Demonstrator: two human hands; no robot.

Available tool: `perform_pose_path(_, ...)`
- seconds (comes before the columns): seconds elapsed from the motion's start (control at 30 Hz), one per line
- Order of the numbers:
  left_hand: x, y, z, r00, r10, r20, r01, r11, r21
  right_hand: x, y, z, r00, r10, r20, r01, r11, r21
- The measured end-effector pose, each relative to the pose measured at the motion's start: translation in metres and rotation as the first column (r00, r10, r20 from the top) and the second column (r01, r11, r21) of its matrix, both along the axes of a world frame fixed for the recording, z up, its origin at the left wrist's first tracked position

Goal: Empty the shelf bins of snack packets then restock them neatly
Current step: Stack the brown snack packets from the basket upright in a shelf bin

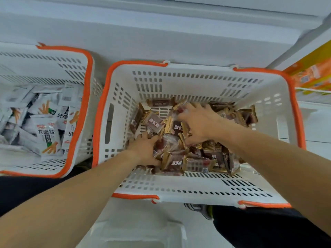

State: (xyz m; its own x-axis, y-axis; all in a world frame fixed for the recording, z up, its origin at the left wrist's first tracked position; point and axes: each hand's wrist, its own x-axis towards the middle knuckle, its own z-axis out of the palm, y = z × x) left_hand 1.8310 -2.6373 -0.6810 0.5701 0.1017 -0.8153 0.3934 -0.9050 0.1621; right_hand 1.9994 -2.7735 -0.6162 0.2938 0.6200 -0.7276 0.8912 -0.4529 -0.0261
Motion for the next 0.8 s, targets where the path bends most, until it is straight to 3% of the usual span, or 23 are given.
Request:
perform_pose_path(0.13, -0.002, -0.003, 0.004, 0.99, -0.121, -0.075, 0.119, 0.992, -0.036, -0.03, -0.006, -0.054, 0.997, 0.008, -0.082, -0.017, 0.993, -0.119)
perform_pose_path(0.23, -0.004, -0.002, -0.005, 0.989, -0.142, -0.032, 0.142, 0.99, 0.003, -0.049, -0.014, -0.077, 0.999, 0.05, -0.019, -0.05, 0.999, 0.014)
perform_pose_path(0.37, 0.005, 0.011, -0.013, 0.99, -0.076, 0.115, 0.074, 0.997, 0.027, -0.049, -0.02, -0.087, 1.0, -0.014, -0.022, 0.018, 0.986, 0.165)
perform_pose_path(0.47, 0.018, 0.028, -0.011, 0.965, 0.127, 0.231, -0.128, 0.992, -0.013, -0.035, -0.015, -0.081, 0.993, -0.092, -0.067, 0.107, 0.96, 0.259)
perform_pose_path(0.53, 0.026, 0.038, -0.006, 0.866, 0.332, 0.375, -0.324, 0.942, -0.086, -0.019, -0.007, -0.073, 0.978, -0.204, -0.039, 0.206, 0.928, 0.309)
perform_pose_path(0.6, 0.036, 0.044, -0.002, 0.693, 0.513, 0.506, -0.488, 0.851, -0.194, -0.004, 0.004, -0.062, 0.925, -0.375, 0.062, 0.341, 0.89, 0.303)
perform_pose_path(0.67, 0.051, 0.044, 0.004, 0.583, 0.627, 0.517, -0.55, 0.773, -0.316, 0.005, 0.01, -0.05, 0.877, -0.433, 0.208, 0.373, 0.887, 0.274)
perform_pose_path(0.73, 0.061, 0.04, 0.012, 0.616, 0.678, 0.401, -0.514, 0.732, -0.448, 0.003, 0.013, -0.04, 0.883, -0.376, 0.281, 0.291, 0.908, 0.302)
perform_pose_path(0.8, 0.06, 0.036, 0.014, 0.738, 0.561, 0.374, -0.42, 0.817, -0.395, -0.011, 0.014, -0.036, 0.934, -0.243, 0.263, 0.11, 0.894, 0.434)
